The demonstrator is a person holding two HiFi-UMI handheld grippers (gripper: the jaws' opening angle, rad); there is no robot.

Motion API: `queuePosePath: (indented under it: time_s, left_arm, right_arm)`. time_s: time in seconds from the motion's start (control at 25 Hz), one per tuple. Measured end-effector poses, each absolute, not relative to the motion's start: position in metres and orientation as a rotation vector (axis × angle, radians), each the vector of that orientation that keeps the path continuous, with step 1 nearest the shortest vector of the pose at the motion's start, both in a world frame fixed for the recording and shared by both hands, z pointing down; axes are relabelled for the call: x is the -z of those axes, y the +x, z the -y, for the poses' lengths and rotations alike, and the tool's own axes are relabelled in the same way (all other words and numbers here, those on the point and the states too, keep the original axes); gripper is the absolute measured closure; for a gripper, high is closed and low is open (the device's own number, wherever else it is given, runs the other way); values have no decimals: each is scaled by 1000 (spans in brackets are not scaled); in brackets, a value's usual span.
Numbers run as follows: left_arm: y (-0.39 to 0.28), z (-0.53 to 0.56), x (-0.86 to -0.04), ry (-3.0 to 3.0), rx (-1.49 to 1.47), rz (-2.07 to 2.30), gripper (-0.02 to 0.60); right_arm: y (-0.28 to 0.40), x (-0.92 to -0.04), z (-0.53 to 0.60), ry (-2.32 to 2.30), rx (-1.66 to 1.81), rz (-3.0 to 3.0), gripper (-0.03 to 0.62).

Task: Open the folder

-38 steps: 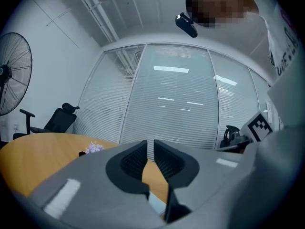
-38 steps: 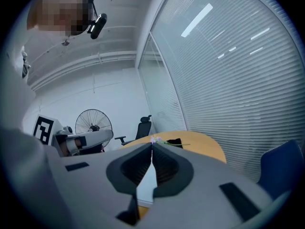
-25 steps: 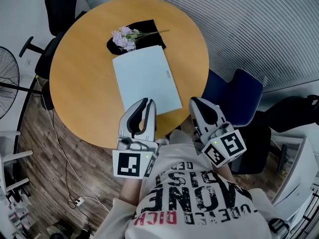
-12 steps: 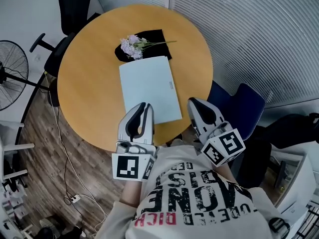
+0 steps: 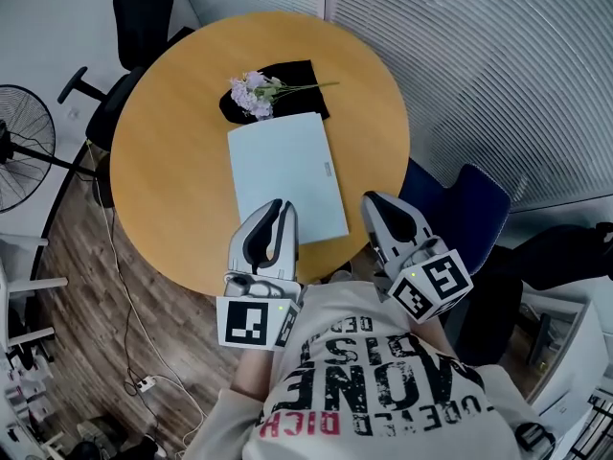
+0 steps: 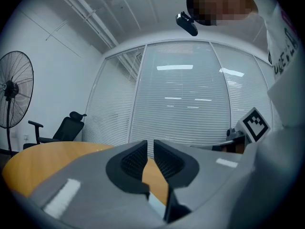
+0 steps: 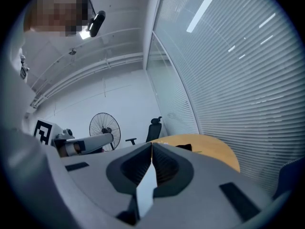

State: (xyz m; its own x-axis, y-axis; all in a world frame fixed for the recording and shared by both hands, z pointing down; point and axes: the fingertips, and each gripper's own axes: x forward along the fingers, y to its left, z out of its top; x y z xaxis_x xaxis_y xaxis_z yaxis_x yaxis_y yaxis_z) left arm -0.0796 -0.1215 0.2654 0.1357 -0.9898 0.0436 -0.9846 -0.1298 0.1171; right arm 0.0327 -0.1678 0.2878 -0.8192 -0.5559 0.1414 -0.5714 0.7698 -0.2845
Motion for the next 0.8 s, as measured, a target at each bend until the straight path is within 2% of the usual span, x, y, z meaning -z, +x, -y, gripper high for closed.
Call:
queuePosePath:
  time_s: [0.24, 0.48, 0.8]
  left_arm:
    - [-72, 127, -285, 2278, 38, 1919, 520]
    - [-62, 138, -338, 2247, -40, 1792, 491]
    - [-32, 135, -410, 2246, -364, 1604, 469]
  right_arm:
    - [39, -313, 174, 925, -541, 2834, 582]
    - [32, -371, 185, 863, -665, 2746, 582]
    - [27, -435, 188, 839, -789, 2634, 582]
